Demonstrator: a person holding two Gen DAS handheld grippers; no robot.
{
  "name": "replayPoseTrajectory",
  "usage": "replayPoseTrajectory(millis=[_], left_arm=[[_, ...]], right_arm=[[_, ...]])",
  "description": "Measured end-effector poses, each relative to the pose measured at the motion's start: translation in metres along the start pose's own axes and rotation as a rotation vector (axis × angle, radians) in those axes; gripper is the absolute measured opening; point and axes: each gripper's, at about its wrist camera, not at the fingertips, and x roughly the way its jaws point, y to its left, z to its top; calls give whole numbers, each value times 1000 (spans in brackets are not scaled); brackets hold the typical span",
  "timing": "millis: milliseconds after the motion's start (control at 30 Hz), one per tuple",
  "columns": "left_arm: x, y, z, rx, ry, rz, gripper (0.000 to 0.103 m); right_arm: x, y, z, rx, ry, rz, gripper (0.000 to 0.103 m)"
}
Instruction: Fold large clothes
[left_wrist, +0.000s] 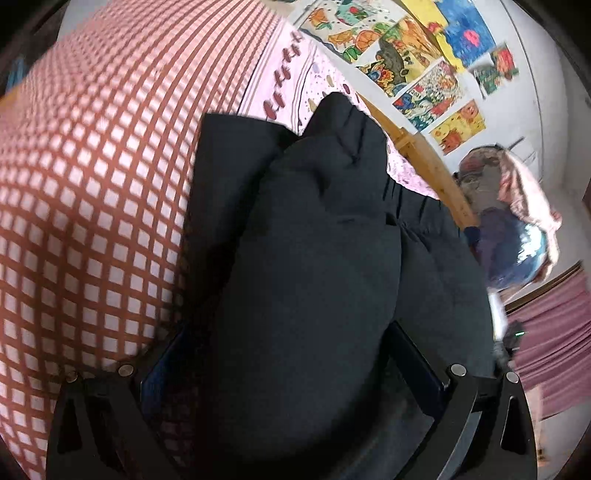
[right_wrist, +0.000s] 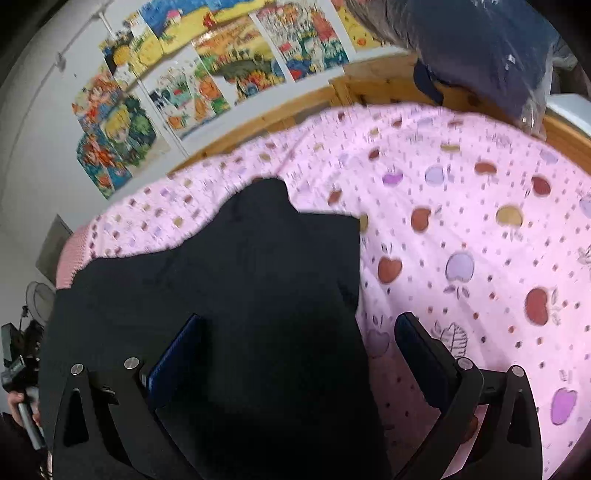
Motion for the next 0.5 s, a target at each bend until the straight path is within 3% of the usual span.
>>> replayPoseTrajectory(millis=[100, 233, 500], left_arm=[[1, 1, -8, 20, -10, -25, 103], [1, 3, -19, 59, -37, -58, 103], [0, 16, -30, 65, -69, -189, 103]], right_arm=[[20, -9, -6, 25, 69, 59, 102], [33, -17, -12, 65, 82, 128, 102], [48, 6, -24, -26, 116, 277, 102]])
